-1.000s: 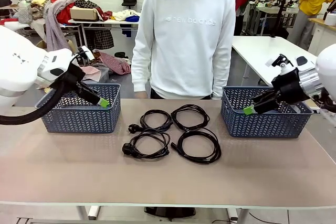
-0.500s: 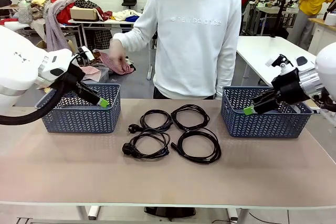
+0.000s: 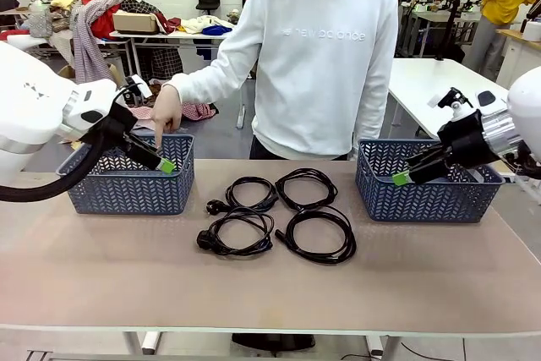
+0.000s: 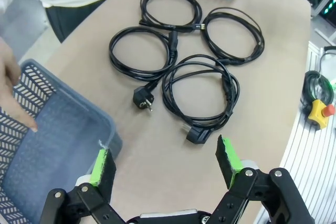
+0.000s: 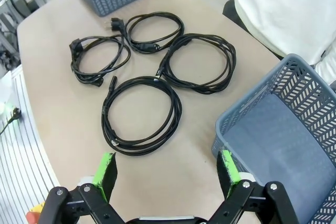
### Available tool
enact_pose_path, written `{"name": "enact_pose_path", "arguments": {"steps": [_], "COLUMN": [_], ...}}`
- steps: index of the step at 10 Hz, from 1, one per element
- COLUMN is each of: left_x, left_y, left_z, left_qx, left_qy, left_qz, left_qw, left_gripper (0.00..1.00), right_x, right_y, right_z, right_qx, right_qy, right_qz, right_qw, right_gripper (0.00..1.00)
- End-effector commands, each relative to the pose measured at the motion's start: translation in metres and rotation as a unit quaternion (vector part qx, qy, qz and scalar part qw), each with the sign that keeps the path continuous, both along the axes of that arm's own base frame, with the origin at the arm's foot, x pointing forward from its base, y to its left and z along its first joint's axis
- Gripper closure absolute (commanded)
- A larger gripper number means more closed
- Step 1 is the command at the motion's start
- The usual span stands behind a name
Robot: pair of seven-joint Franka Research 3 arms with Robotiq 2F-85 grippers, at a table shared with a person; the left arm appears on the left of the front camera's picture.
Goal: Organize the cables according to human instructions.
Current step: Pick up a bundle of cables and place it in the basket indicated by the human.
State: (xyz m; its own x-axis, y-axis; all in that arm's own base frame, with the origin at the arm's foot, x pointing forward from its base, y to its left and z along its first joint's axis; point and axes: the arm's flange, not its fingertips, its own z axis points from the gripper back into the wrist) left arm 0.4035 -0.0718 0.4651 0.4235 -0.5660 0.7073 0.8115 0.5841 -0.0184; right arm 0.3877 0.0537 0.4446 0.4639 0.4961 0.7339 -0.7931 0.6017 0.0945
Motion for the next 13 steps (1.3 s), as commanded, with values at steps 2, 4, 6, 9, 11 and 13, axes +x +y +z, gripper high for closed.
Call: {"name": "enact_pose_path", "arguments": {"steps": [2,4,6,9,11,13], "left_x": [0.004,0.004,0.004,0.004,0.007,0.005], "left_y": [0.002,0.002,0.002,-0.033,-0.081,-0.126], "left_z": [-0.003,-0.003,-0.003,0.006,0.002,-0.011], "left_qx": [-0.008,-0.008,-0.008,0.063,0.114,0.151], "left_qy": [-0.006,-0.006,-0.006,-0.019,-0.027,-0.022], "left_qz": [-0.011,-0.011,-0.011,-0.057,-0.134,-0.208], "left_qw": [1.0,1.0,1.0,0.996,0.984,0.966], "left_gripper": [0.0,0.0,0.0,0.0,0.0,0.0], "right_x": [0.006,0.006,0.006,0.006,0.006,0.006], "right_y": [-0.002,-0.002,-0.002,-0.002,-0.002,-0.002], "right_z": [-0.004,-0.004,-0.004,-0.004,-0.004,-0.004], "right_qx": [0.002,0.002,0.002,0.002,0.002,0.002], "right_qy": [-0.013,-0.013,-0.013,-0.013,-0.013,-0.013], "right_qz": [0.012,0.012,0.012,0.012,0.012,0.012], "right_qw": [1.0,1.0,1.0,1.0,1.0,1.0], "right_gripper": [0.0,0.0,0.0,0.0,0.0,0.0]}}
